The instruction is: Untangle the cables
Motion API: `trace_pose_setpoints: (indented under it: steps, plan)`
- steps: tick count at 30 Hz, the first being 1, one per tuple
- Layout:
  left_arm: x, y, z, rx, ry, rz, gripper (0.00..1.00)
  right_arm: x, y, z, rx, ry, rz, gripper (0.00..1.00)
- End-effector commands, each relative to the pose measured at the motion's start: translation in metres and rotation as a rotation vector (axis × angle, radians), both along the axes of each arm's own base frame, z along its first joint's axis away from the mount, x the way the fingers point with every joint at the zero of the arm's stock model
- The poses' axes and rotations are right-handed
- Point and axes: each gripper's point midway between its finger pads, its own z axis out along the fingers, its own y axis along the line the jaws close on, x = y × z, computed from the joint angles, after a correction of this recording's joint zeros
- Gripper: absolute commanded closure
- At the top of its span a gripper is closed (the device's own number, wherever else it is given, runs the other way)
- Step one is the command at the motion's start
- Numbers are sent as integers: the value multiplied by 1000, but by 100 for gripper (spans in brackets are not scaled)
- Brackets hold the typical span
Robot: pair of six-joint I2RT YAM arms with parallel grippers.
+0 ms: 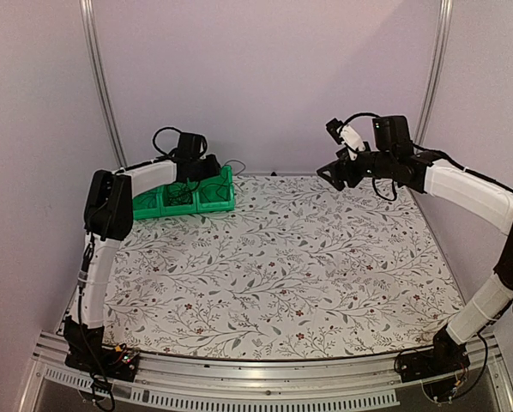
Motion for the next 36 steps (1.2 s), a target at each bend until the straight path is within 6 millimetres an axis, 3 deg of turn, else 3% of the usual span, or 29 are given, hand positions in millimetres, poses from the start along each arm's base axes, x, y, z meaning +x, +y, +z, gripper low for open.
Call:
trace_pose_setpoints:
  steps: [1,23,27,29,34,36]
  plan:
    - [-3,4,-24,-16,72,12,58,1,0,1,16,3,-1,12]
    - [15,-6,-69,-142,140,44,57,6,1,-13,0,27,-6,12]
    - [20,-10,-73,-167,134,41,66,7,1,-16,-6,31,-9,12]
    - [20,-11,-77,-170,139,40,78,7,0,-17,-9,31,-11,12]
    - [15,-5,-72,-157,146,47,97,11,-2,-17,-14,26,-20,12]
    - [11,0,-67,-145,148,47,100,14,-3,-17,-14,25,-25,12]
